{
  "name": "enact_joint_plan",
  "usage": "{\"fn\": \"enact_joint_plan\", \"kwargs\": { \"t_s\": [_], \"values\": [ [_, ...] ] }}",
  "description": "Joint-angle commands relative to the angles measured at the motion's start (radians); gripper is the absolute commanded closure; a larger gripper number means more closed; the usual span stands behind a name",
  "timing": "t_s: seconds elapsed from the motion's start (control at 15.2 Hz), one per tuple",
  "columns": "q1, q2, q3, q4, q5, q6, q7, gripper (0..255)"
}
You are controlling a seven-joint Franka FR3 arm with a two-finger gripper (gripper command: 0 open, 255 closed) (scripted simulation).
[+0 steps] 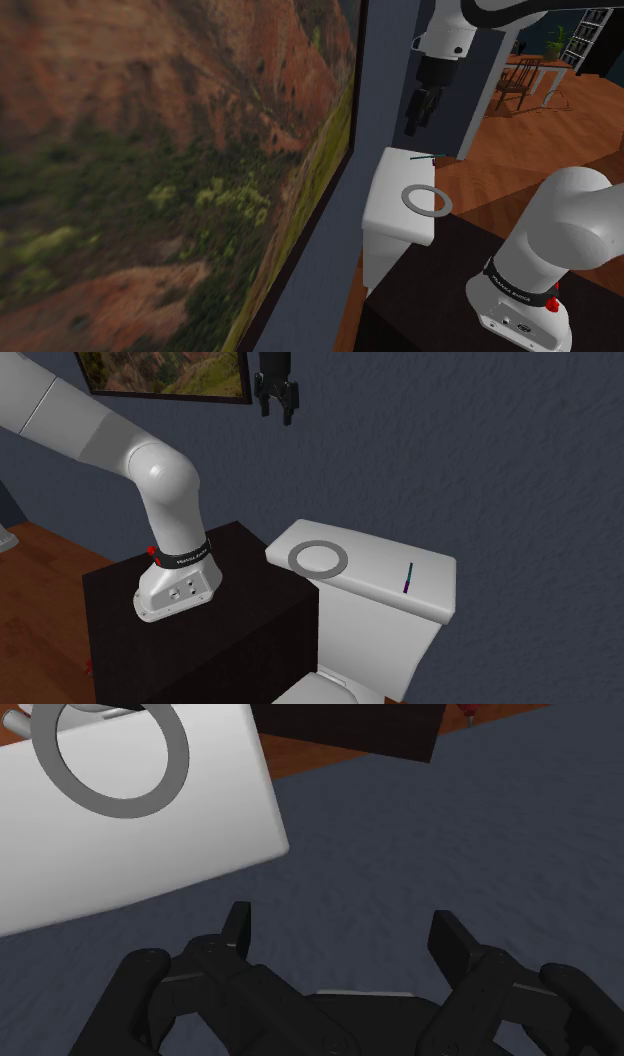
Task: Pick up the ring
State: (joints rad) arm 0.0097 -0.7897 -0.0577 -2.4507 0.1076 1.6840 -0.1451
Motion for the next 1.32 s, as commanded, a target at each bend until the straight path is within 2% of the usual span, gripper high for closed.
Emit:
{"fn": "enact_joint_plan", "kwargs": {
  "t_s": [0.0, 0.66, 1.25],
  "values": [
    [0.000, 0.000, 0.000, 0.000, 0.000, 0.000, 0.000, 0],
    [-0.088, 0.020, -0.023, -0.292, -0.082, 0.298, 0.007, 0],
    [-0.193, 0.189, -0.059, -0.475, -0.175, 0.642, 0.020, 0]
  ]
}}
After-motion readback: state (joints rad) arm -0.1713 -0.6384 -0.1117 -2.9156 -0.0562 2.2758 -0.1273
